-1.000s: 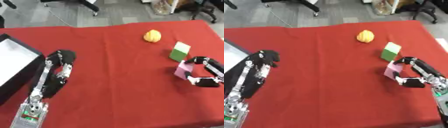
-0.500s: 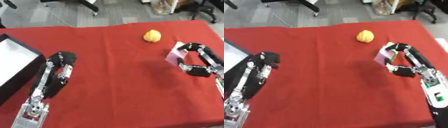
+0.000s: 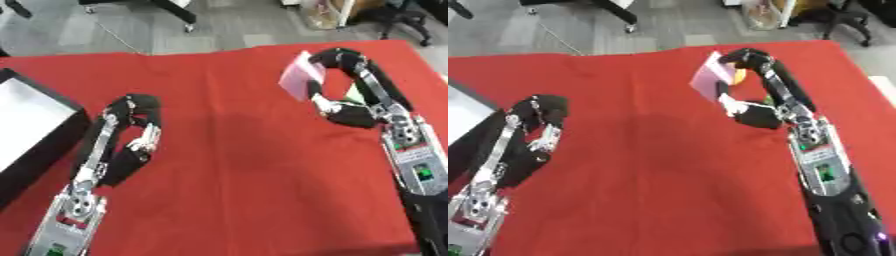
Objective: Pick up the objects with one hand, pass them to the other hand, and then place them into the box on the other side of the table.
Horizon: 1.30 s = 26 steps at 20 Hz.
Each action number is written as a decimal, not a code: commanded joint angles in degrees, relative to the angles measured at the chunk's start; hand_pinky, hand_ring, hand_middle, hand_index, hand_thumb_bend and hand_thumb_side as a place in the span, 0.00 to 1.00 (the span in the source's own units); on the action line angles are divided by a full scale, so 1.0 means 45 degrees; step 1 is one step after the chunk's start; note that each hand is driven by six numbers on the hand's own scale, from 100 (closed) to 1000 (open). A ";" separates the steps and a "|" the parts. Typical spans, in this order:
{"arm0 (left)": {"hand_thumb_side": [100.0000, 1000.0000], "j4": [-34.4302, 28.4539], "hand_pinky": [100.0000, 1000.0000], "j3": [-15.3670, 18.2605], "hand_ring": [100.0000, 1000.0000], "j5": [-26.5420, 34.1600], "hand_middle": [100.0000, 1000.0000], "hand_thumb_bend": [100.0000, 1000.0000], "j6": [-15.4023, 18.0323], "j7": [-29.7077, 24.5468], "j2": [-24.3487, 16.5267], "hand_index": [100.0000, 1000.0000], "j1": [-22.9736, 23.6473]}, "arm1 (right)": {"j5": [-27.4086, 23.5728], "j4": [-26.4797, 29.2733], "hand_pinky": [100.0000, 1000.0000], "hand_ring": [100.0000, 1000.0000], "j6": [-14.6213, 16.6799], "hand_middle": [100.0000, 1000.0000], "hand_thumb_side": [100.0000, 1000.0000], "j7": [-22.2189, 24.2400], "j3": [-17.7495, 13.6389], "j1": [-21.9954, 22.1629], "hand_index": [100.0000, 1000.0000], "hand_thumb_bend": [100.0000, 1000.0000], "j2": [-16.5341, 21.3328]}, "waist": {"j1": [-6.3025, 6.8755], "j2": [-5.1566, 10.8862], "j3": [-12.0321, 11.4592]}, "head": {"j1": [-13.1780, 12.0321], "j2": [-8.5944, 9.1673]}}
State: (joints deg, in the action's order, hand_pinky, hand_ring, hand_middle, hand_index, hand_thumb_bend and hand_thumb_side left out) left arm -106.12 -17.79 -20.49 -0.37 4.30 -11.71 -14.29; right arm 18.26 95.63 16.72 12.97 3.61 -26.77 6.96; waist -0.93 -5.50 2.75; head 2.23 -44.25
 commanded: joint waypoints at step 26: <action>0.36 -0.0894 0.67 -0.1280 0.78 -0.3439 0.79 0.36 -0.0148 0.0693 -0.0144 0.84 -0.1817 | -0.2177 0.0717 0.81 0.81 -0.1634 0.64 0.24 0.0623 0.1547 -0.0442 0.45 0.00 -0.1677 | 0.0028 0.0127 0.0024 | 0.0685 0.0030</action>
State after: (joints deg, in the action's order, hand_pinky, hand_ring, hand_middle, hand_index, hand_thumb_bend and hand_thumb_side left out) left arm -109.64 -23.35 -36.18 -0.65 7.59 -12.04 -21.61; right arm 8.98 97.49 9.26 15.49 10.40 -28.14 -0.30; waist -0.92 -5.57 2.80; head 5.24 -44.25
